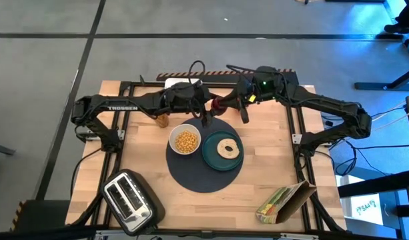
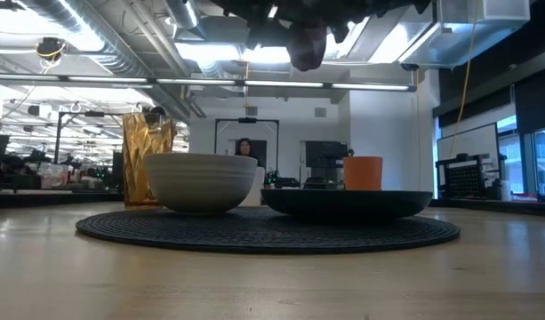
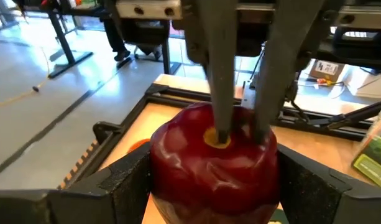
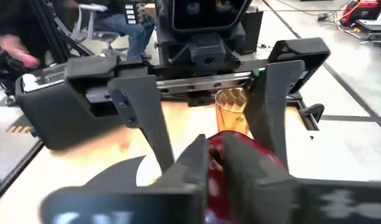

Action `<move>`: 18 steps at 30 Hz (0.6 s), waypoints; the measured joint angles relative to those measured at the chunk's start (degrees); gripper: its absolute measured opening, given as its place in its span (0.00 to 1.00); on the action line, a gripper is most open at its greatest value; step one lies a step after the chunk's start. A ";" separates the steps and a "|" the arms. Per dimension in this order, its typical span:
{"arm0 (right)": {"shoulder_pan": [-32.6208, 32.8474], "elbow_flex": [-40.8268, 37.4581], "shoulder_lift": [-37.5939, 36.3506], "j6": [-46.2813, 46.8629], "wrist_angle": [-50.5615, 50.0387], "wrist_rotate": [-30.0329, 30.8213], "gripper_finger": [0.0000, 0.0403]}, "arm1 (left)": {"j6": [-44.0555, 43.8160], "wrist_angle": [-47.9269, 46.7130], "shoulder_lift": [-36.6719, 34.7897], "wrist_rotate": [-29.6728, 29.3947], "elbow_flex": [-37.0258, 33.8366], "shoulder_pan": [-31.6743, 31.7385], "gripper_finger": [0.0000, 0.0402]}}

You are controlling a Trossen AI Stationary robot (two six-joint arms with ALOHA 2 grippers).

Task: Arrange a breakfast setting
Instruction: Put the red apple on the green plate

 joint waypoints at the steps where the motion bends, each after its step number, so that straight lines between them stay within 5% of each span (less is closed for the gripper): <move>1: 0.00 0.04 -0.02 -0.57 -0.56 0.04 0.05 | -0.67 -0.19 0.00 -0.17 -0.04 -0.05 0.70; 9: 2.14 -0.49 0.42 -1.61 -6.10 6.80 0.01 | -4.51 -5.21 -0.41 -1.43 0.35 -0.05 0.84; 18: 2.99 -9.68 0.33 3.74 -0.33 8.60 0.00 | -7.75 -17.41 -0.31 -1.42 0.21 -1.48 0.98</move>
